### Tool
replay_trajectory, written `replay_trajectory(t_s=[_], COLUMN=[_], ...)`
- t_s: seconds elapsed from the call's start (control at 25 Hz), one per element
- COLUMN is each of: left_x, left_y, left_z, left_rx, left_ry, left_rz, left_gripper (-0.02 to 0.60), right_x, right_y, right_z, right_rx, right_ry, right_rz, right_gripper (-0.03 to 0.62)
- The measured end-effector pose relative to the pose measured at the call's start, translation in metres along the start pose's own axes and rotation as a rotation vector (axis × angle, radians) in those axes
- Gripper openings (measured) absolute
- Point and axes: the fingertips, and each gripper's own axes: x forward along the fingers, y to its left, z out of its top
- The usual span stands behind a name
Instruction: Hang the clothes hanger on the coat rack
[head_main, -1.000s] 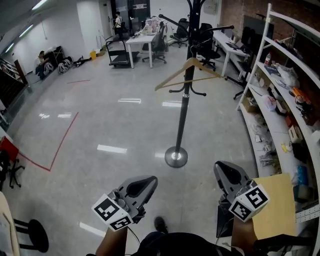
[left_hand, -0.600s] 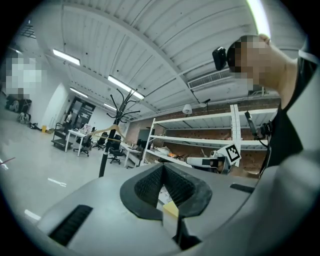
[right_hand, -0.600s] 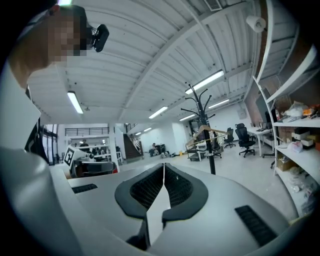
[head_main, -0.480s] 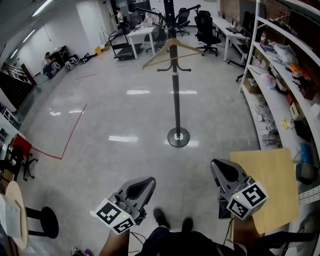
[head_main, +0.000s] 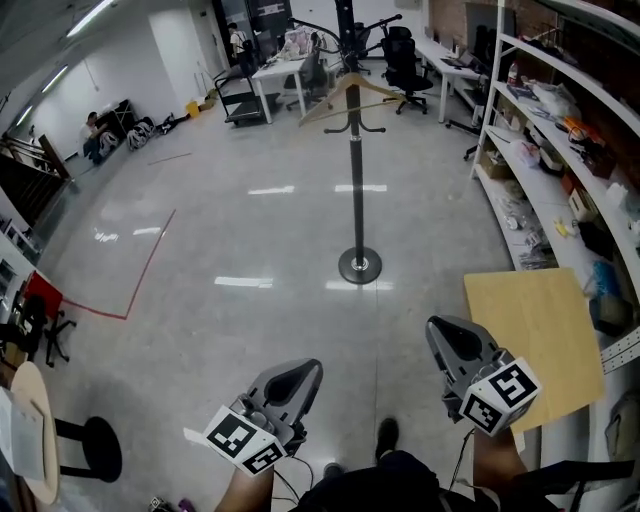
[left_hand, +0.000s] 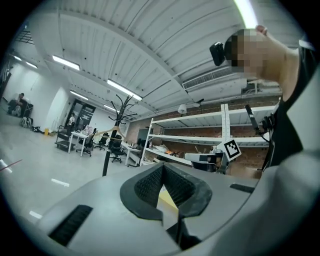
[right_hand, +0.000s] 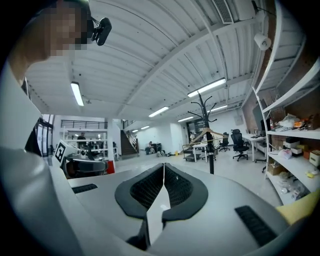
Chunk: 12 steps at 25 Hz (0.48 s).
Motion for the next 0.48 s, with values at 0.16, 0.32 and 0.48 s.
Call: replay_trajectory(t_s=[0.16,0.32,0.48], left_x=[-0.060,-0.107,-0.122], left_y=[-0.006,-0.008,-0.032], left_z=[-0.014,-0.013,-0.012], left_rx=[-0.029,-0.078,-0.067], left_ry=[0.020,0.023,0.005], left_rz=[-0.018,-0.021,-0.027], left_gripper=[0.000,0.000,0.000], right_x=[-0.024,-0.046,-0.080], right_y=[0.057,0.106,0.117], right_z=[-0.015,-0.010,0.001], right_rx=[0.020,0.013,-0.019], right_ry=[0.019,0.012,-0.011], right_rz=[-0.053,-0.075,-0.094], right_gripper=[0.008,0.008,0.008])
